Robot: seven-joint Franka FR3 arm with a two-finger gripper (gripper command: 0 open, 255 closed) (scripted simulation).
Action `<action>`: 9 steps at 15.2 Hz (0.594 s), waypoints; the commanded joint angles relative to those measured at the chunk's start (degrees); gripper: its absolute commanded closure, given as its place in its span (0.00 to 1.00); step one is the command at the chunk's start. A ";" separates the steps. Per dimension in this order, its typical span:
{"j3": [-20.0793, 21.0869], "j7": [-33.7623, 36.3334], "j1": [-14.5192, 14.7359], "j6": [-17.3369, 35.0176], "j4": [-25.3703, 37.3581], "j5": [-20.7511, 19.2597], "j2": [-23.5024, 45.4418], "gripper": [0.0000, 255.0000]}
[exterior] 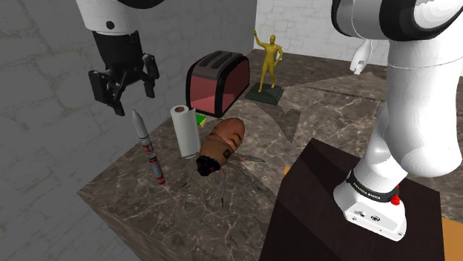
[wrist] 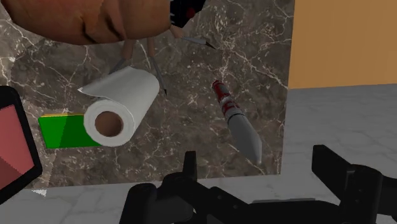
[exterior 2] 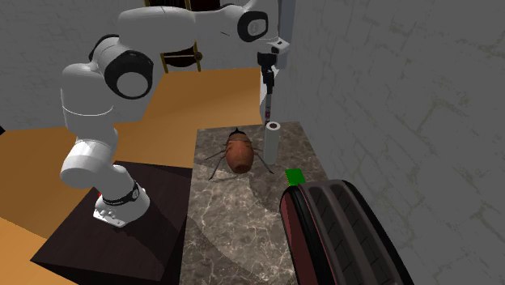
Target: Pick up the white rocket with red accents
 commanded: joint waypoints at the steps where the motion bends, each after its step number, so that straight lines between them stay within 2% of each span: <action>1: -0.19 0.42 1.14 0.04 2.79 -1.32 2.89 0.00; 9: -0.30 0.65 0.37 5.50 -3.41 -1.15 2.18 0.00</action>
